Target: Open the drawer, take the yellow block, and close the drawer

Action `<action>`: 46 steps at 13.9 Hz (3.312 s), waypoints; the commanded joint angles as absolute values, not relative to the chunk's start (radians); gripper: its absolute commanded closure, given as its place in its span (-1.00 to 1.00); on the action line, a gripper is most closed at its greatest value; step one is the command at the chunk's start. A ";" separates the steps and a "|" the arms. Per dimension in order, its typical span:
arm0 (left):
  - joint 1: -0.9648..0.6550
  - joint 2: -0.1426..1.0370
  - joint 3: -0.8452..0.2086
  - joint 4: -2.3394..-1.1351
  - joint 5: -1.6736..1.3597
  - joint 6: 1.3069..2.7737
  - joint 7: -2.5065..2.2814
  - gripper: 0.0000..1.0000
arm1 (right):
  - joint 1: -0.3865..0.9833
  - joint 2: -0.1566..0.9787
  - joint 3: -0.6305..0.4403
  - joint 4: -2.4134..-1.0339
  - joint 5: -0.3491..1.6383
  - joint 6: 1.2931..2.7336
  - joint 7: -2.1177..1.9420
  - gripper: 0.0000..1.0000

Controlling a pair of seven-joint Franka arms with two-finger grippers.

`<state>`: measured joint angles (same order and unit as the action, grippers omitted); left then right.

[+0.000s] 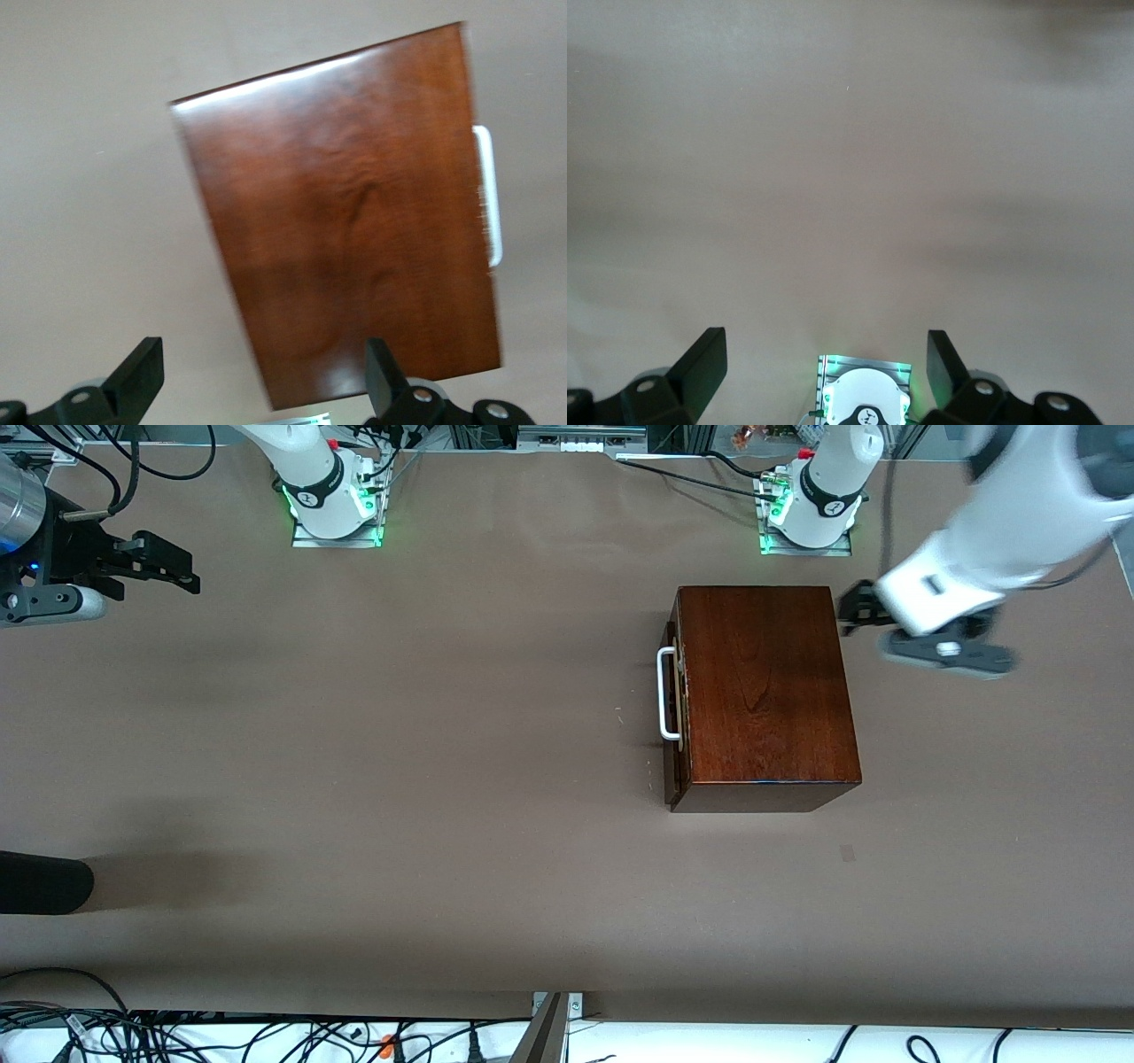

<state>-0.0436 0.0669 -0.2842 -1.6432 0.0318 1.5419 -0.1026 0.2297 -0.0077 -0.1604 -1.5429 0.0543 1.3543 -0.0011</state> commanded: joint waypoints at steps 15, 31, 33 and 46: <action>-0.426 0.572 -0.383 -1.459 0.334 1.821 -0.709 -1.00 | 0.230 -0.017 -0.161 -1.542 0.066 1.350 0.006 -1.00; -0.457 0.595 -0.380 -1.572 0.472 1.789 -0.893 -1.00 | 0.230 -0.017 -0.160 -1.540 0.066 1.353 0.006 -1.00; -0.460 0.609 -0.380 -1.572 0.472 1.795 -0.919 -1.00 | 0.230 -0.017 -0.160 -1.542 0.067 1.351 0.006 -1.00; -0.494 0.670 -0.387 -1.549 0.454 1.985 -1.020 -1.00 | 0.230 -0.017 -0.163 -1.542 0.066 1.348 0.005 -1.00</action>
